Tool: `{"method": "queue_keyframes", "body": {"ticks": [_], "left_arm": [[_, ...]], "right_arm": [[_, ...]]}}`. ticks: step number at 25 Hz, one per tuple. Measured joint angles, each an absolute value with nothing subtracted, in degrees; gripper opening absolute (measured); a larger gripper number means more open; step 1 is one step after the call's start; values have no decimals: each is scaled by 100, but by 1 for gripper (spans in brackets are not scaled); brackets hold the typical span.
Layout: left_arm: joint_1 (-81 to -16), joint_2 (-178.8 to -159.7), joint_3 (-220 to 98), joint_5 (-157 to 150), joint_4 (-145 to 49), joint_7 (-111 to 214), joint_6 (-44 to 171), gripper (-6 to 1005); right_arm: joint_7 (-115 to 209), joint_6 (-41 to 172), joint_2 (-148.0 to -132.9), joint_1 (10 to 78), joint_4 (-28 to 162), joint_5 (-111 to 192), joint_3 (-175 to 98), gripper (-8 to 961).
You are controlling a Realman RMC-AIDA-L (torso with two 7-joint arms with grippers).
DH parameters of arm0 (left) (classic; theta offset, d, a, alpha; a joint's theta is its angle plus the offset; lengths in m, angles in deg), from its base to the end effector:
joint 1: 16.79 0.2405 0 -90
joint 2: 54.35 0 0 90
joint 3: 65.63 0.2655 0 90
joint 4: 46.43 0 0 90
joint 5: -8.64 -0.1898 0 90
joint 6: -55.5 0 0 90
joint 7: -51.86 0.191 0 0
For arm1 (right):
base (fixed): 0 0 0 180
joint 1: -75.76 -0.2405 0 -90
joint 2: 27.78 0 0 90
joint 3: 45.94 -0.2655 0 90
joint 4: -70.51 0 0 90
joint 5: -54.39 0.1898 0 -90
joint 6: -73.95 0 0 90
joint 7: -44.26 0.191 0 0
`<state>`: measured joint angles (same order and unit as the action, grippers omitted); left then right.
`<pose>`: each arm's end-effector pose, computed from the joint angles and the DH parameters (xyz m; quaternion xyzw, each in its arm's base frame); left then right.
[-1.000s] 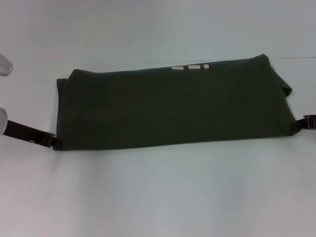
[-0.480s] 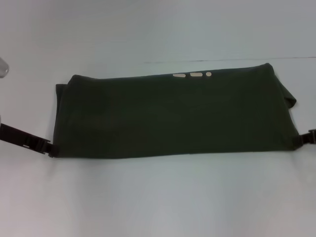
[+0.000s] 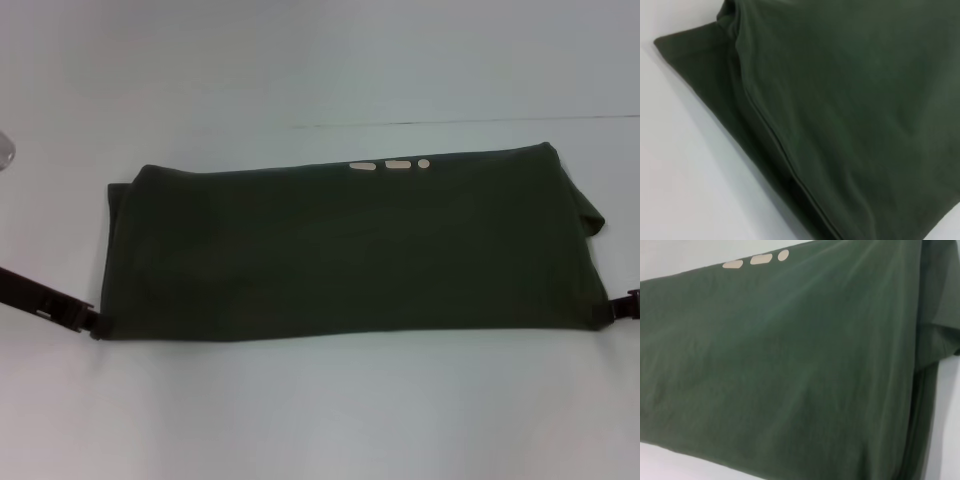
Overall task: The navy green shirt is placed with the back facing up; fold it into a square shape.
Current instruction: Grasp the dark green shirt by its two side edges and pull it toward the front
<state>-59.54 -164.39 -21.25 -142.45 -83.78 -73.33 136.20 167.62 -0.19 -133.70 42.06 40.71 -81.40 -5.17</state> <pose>-0.3122 0.3799 -0.0029 -0.8642 -0.4684 0.0922 0.1591 0.3587 0.3606 0.0160 -0.7973 0.5682 0.0363 0.2003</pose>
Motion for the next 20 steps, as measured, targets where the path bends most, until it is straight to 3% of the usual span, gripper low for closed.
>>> {"method": "queue_keyframes", "body": {"ticks": [20], "left_arm": [[-5889, -16433, -2124, -14438, -8580, -7268, 14059, 39]], "right_arm": [[16748, -269, -13395, 4255, 4081, -8167, -507, 80]]}}
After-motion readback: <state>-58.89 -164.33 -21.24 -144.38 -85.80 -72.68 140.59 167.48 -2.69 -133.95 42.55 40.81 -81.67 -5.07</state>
